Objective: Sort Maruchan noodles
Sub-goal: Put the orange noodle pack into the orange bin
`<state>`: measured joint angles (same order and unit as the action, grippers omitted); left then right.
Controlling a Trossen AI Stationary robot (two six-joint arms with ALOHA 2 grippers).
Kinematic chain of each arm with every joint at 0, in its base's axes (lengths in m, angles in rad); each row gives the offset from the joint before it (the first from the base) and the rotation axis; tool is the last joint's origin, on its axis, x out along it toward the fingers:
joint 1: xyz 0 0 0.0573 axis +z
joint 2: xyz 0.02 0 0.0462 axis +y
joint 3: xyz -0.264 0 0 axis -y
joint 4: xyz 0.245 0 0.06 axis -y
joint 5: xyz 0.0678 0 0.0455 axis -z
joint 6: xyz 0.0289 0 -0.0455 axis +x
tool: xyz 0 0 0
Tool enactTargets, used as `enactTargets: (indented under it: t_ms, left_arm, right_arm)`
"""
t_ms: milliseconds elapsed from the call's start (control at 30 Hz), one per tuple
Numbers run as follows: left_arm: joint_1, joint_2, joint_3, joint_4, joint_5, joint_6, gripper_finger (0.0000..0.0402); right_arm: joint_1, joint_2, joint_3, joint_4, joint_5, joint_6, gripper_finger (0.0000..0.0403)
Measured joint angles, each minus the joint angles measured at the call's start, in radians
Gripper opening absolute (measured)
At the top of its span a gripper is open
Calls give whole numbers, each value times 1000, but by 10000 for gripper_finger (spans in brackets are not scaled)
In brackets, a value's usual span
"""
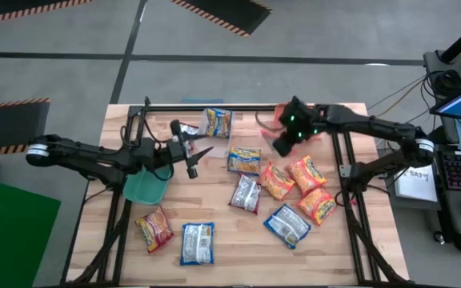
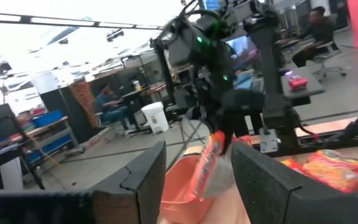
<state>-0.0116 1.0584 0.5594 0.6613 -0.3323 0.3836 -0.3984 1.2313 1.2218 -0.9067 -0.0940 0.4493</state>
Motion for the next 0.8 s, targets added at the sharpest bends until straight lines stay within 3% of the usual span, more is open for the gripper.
enactTargets:
  t_ms: [200,367,633,800]
  left_arm:
    - [0,-7,0,-11,-1,0,164]
    - [0,-17,0,-35,-14,0,164]
    - [-1,-29,0,-59,-209,-5,164]
    - [-1,-29,0,-61,-281,-5,164]
  right_arm:
    - [-135,-20,56,-1,-202,177,9]
    - [-258,-53,66,-4,-281,255,9]
    - [-486,-100,34,4,-286,225,9]
    - [-610,-89,-34,91,-405,248,9]
